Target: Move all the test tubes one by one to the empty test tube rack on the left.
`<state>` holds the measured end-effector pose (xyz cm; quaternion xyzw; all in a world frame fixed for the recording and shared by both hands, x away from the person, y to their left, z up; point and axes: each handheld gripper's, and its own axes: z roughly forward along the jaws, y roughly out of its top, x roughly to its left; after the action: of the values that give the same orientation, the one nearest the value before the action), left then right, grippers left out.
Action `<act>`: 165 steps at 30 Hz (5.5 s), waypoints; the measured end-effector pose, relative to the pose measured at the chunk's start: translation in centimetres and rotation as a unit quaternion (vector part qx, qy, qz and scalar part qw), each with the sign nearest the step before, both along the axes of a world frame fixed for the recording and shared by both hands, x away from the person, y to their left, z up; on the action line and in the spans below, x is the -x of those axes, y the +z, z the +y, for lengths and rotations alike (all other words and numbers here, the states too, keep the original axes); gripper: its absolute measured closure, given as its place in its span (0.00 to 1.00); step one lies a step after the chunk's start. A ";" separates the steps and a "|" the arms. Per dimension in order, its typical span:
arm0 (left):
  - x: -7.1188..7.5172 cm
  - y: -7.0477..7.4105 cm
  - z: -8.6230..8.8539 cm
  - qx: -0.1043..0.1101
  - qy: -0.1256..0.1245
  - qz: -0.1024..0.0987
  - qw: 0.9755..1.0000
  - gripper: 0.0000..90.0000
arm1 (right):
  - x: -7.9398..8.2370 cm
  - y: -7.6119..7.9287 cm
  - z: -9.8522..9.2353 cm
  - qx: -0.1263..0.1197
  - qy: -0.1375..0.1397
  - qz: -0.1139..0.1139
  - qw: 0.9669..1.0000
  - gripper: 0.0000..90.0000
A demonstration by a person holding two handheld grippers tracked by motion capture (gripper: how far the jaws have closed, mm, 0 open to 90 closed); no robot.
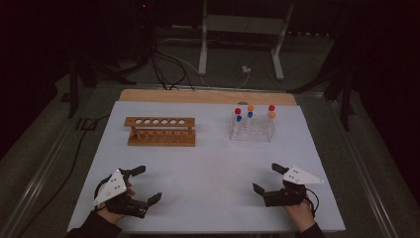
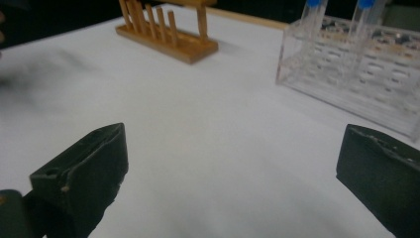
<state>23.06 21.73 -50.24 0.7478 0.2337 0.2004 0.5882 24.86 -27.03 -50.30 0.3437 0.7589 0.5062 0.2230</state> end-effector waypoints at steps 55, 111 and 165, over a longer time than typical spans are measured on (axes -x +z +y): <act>0.0 0.3 0.0 0.007 -0.002 0.017 1.000 0.01 | -5.3 8.5 3.1 -0.001 -0.025 -0.027 0.999 0.00; 0.1 0.4 0.1 0.012 -0.005 0.015 1.000 0.01 | -17.9 3.8 8.0 0.054 -0.143 0.111 0.982 0.69; -0.2 0.3 -0.7 -0.007 -0.022 0.033 0.999 0.01 | -15.2 9.4 7.7 0.068 -0.130 0.029 0.989 0.86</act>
<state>23.23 21.05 -49.93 0.7630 0.2355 0.1642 0.5791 40.09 -19.34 -40.91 0.4381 0.7467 0.4099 0.2872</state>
